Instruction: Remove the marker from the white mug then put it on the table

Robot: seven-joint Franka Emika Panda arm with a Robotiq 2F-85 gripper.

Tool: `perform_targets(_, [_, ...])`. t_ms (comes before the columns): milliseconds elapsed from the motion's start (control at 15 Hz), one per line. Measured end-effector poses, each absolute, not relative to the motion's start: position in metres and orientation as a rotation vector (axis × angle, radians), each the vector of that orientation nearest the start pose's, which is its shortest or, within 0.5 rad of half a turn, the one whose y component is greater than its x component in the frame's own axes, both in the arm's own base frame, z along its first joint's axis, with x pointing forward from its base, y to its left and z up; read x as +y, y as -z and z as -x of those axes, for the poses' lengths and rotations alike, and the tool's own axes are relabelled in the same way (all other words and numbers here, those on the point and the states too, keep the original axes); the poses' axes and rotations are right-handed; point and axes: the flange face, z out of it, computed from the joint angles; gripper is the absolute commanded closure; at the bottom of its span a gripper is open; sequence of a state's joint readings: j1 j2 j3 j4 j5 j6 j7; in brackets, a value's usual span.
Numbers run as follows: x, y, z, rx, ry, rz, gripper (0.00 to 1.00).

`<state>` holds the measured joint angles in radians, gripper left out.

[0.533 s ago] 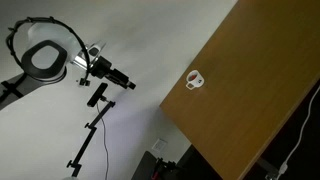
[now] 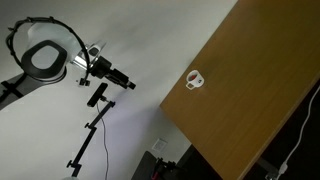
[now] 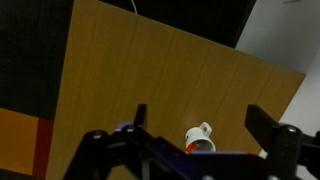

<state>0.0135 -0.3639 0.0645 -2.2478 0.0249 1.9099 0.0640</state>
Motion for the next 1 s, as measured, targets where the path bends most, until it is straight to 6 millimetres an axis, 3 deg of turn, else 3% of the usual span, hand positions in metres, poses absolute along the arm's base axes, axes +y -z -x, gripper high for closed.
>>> perform_targets(200, [0.039, -0.512, -0.445, 0.015, 0.042, 3.138, 0.0])
perform_targets(467, [0.045, -0.504, -0.455, 0.262, 0.059, 3.104, 0.0])
perform_targets(1000, [0.091, -0.461, -0.494, 0.827, 0.166, 2.944, 0.0])
